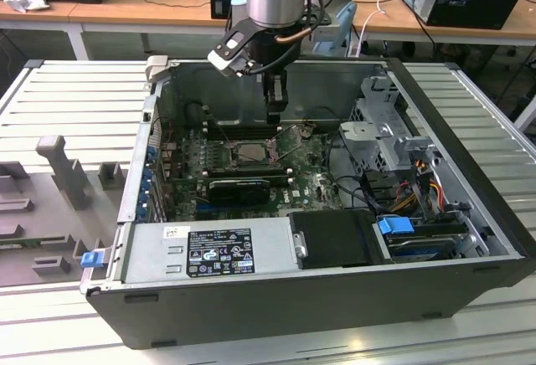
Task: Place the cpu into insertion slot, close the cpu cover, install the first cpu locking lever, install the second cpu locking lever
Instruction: 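Close the cpu cover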
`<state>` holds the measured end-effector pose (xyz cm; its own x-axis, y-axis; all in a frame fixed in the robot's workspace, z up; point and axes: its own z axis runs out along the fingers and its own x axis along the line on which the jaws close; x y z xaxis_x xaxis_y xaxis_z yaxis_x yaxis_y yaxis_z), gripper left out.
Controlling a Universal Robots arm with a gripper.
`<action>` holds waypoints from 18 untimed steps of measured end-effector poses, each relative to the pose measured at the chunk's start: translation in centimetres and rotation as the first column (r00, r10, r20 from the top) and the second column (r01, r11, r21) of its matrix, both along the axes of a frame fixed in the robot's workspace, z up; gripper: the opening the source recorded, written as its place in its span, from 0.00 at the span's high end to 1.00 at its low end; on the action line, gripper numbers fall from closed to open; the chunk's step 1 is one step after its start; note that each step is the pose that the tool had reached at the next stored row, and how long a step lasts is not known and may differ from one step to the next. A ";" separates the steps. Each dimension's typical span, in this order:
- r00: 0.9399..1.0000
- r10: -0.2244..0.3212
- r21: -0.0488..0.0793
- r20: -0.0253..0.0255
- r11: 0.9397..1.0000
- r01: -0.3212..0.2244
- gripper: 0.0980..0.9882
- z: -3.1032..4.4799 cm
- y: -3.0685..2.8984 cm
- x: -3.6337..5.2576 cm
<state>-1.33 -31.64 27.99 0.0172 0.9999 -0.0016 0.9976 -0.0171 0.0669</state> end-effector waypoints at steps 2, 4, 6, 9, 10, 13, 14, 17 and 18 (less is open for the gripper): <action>1.000 0.000 0.000 0.000 1.000 0.000 0.99 0.00 0.00 0.03; 1.000 0.000 0.000 0.000 1.000 0.000 0.99 0.00 0.00 0.07; 1.000 0.000 0.000 0.000 1.000 0.000 0.99 0.00 0.00 0.10; 1.000 0.000 0.000 0.000 1.000 0.000 0.99 0.00 0.00 0.17; 1.000 0.000 0.000 0.000 1.000 0.000 0.99 0.00 0.00 0.22; 1.000 0.000 0.000 0.000 1.000 0.000 0.99 0.00 0.00 0.32; 1.000 0.000 0.000 0.000 1.000 0.000 0.99 0.00 0.00 0.37; 1.000 0.000 0.000 0.000 1.000 0.000 0.99 -0.01 0.00 0.50; 1.000 0.000 0.000 0.000 1.000 0.000 0.99 -0.04 0.01 0.57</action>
<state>-0.76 -31.63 27.95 0.0173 0.9998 -0.0014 0.9976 -0.0172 0.0669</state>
